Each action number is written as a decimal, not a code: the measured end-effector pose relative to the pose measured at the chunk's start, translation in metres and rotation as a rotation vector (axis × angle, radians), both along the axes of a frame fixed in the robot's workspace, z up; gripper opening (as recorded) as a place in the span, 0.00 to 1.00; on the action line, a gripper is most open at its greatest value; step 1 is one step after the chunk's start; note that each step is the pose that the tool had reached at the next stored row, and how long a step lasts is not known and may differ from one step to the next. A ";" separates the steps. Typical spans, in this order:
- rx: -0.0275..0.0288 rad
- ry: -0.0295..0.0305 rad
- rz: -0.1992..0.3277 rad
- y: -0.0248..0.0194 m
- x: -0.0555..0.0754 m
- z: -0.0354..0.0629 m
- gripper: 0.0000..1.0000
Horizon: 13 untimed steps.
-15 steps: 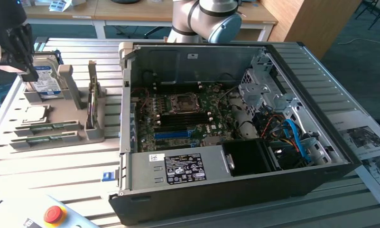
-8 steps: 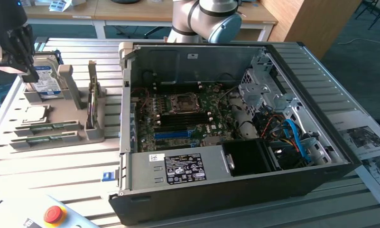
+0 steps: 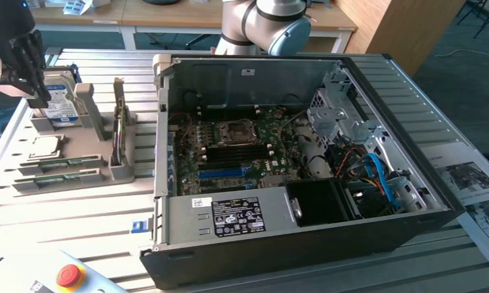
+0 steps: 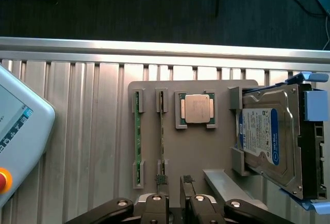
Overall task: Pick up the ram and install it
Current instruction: 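Pick up the ram and move it above insertion slot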
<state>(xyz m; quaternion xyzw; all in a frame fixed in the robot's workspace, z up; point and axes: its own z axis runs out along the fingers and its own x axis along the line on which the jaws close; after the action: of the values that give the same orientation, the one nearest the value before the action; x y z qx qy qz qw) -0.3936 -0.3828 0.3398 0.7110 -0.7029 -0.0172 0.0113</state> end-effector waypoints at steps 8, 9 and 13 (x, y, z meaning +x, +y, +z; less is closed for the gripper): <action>0.0000 -0.0001 0.000 0.0000 0.000 0.0000 0.25; 0.0000 0.0000 0.000 0.0000 0.000 0.0000 0.25; 0.0001 -0.0002 0.000 0.0000 0.000 -0.0005 0.31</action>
<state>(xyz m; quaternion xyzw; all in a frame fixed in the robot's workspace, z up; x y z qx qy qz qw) -0.3936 -0.3828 0.3393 0.7110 -0.7029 -0.0172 0.0112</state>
